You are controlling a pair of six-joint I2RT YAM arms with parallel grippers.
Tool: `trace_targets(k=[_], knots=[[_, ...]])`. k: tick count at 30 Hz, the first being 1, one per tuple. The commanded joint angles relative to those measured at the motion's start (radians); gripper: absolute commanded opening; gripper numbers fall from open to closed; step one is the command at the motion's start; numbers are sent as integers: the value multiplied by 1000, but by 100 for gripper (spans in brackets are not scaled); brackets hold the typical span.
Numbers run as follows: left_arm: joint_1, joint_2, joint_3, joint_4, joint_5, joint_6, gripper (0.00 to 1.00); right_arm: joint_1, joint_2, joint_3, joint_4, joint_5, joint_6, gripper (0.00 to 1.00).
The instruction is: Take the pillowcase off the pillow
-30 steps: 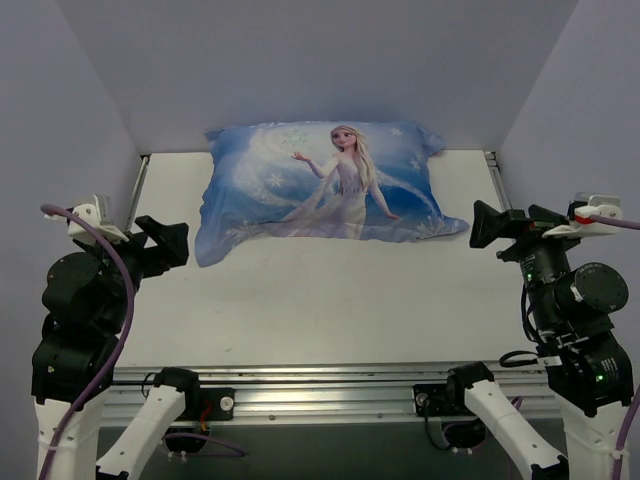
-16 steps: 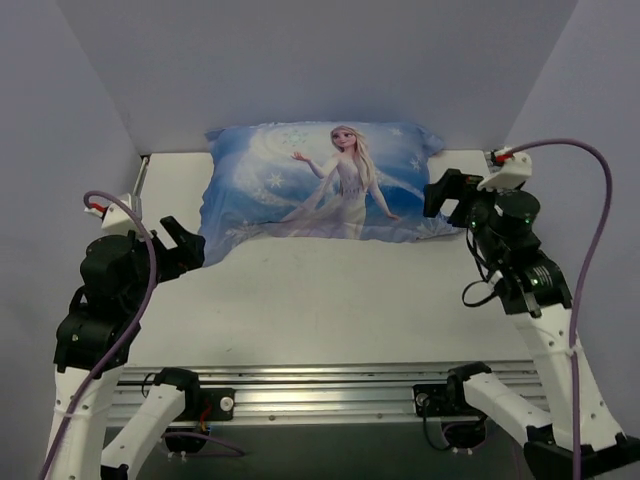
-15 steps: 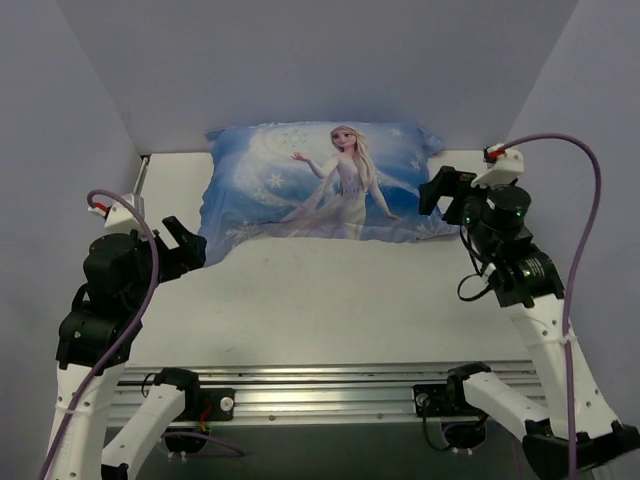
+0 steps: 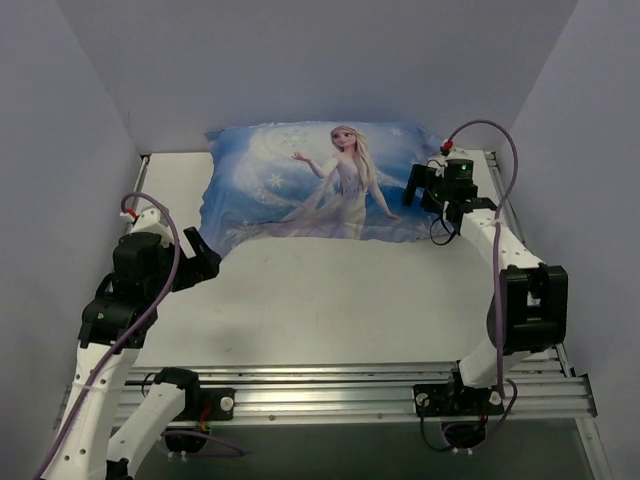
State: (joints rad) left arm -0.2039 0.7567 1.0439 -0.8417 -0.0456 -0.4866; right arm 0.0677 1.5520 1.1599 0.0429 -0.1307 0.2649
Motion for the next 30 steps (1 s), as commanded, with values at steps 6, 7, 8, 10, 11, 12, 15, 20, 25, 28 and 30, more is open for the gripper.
trace_targets(k=[6, 7, 8, 10, 11, 12, 15, 20, 25, 28, 30], knots=[[-8, -19, -25, 36, 9, 11, 94, 0, 298, 176, 11, -177, -174, 97], [-9, -16, -27, 39, 1, 14, 94, 0, 310, 182, -1, -196, -185, 84], [-9, -13, -30, 39, -3, 16, 94, 0, 318, 187, -12, -214, -190, 73], [-9, 0, -33, 46, -11, 14, 94, 4, 310, 176, -38, -274, -196, 30], [-11, 6, -36, 47, -13, 13, 94, 23, 297, 140, -38, -277, -196, 17], [-9, 12, -39, 50, -13, 8, 94, 39, 249, 117, -38, -276, -196, 8], [-11, 44, -47, 78, -5, -26, 94, 168, 128, 3, -73, -228, -181, 0], [-11, 111, -54, 130, 27, -84, 94, 440, -61, -161, -74, -172, -21, 0], [-8, 164, -54, 156, 41, -135, 94, 703, -253, -256, -112, -119, 131, 0], [-8, 176, -56, 153, 41, -148, 94, 796, -314, -226, -167, -115, 154, 13], [-8, 179, -53, 144, 30, -155, 94, 811, -336, -186, -218, -113, 134, 33]])
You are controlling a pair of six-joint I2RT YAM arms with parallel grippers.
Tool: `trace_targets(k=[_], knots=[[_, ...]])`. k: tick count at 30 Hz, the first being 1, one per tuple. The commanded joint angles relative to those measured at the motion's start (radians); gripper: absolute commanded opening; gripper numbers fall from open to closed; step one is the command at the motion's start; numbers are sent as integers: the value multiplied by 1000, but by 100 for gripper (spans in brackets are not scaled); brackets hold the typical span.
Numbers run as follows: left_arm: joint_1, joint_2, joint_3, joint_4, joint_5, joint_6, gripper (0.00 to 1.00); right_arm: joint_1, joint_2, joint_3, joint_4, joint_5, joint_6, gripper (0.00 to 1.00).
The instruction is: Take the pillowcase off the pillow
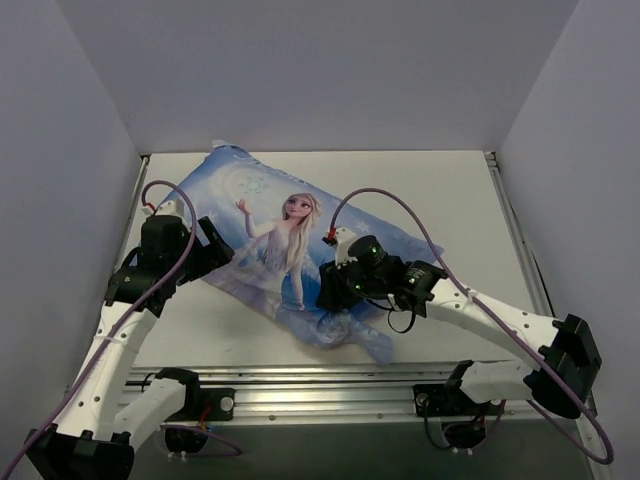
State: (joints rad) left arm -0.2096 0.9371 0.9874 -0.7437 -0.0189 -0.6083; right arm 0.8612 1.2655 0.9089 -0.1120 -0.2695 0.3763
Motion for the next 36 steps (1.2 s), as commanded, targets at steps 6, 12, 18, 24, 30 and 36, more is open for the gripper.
trace_targets(k=[6, 12, 18, 24, 30, 36], knots=[[-1, 0, 11, 35, -19, -77, 94, -85, 4, 307, -234, -3, -104, 69], [1, 6, -32, 52, -15, -103, 94, -403, 121, 415, -275, -62, -188, 77], [4, 126, -79, 200, 14, -119, 94, -507, 349, 401, -160, -233, -197, 77], [12, 383, 17, 377, 105, -61, 94, -452, 347, 257, -89, -330, -148, 72], [15, 540, 174, 391, 209, -51, 94, -275, 155, 21, -28, -287, 2, 73], [16, 419, 188, 213, 177, -13, 94, -301, 40, 109, -174, -237, -48, 77]])
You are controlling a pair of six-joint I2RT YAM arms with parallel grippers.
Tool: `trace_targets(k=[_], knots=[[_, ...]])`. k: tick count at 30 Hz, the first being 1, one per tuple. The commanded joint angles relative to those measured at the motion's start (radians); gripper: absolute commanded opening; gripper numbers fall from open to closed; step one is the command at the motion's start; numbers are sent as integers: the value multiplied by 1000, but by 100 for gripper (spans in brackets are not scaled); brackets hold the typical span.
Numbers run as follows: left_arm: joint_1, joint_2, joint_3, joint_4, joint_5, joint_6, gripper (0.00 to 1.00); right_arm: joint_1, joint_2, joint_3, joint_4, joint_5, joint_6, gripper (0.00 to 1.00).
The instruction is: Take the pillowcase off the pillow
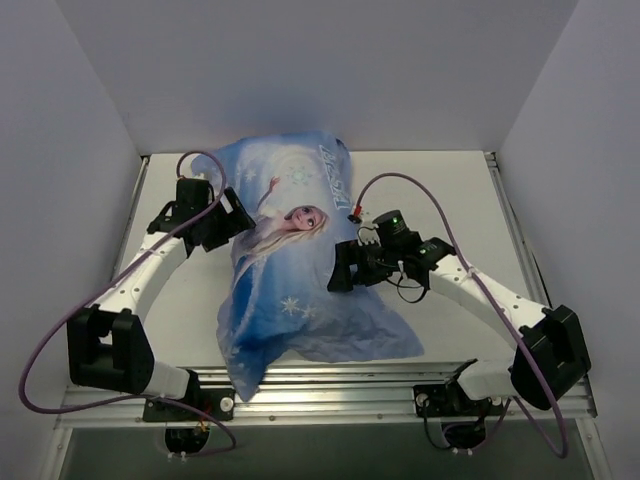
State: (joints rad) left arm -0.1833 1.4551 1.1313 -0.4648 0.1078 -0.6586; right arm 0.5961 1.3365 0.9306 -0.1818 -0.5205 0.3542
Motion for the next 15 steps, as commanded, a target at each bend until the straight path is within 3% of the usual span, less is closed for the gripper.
trace_targets(k=[1, 7, 9, 14, 15], knots=[[-10, -128, 44, -92, 37, 45, 94, -51, -31, 123, -122, 11, -35, 78], [-18, -309, -47, -123, 44, 63, 94, -238, 33, 280, -52, -61, 26, 90], [-22, -314, -71, -100, 85, 59, 94, -272, 73, 292, 11, -49, 74, 98], [-36, -268, -116, -40, 148, 54, 94, -297, 230, 280, 175, -30, 219, 100], [-39, -260, -122, -32, 151, 59, 94, -300, 245, 263, 280, -29, 245, 100]])
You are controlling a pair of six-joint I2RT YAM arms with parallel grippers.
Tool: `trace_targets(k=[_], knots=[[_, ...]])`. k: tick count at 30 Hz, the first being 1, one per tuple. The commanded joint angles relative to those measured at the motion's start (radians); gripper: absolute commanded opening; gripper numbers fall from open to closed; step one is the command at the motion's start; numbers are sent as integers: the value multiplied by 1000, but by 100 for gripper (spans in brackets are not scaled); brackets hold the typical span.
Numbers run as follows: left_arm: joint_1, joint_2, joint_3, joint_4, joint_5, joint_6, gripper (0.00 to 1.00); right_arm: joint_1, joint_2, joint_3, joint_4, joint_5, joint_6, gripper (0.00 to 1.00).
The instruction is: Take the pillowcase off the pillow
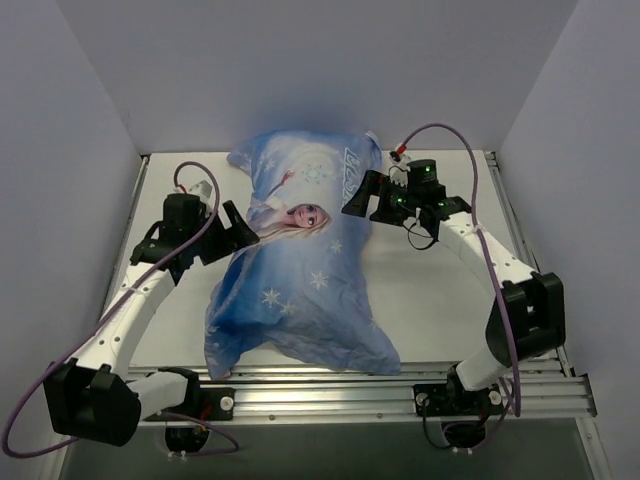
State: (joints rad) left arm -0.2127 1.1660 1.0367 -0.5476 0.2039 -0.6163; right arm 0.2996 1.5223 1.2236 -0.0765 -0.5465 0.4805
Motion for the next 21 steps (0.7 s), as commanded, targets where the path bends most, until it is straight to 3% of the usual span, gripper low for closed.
trace_targets(k=[1, 9, 12, 13, 15, 19, 21], knots=[[-11, 34, -35, 63, 58, 18, 94, -4, 88, -70, 220, -6, 145, 100], [-31, 127, -136, 103, 117, 21, 94, 41, 280, -147, 576, -165, 264, 96], [-40, 175, -176, 158, 143, 4, 95, 65, 295, -138, 650, -228, 279, 55], [-51, 205, -178, 169, 150, -3, 95, 67, 289, -136, 664, -234, 282, 32], [-60, 256, -159, 189, 163, -10, 97, 70, 253, -119, 655, -231, 262, 4], [-91, 333, -75, 228, 172, -43, 100, 76, 171, 3, 415, -158, 94, 0], [-119, 363, -34, 274, 177, -66, 93, 91, 133, 119, 238, -112, 17, 0]])
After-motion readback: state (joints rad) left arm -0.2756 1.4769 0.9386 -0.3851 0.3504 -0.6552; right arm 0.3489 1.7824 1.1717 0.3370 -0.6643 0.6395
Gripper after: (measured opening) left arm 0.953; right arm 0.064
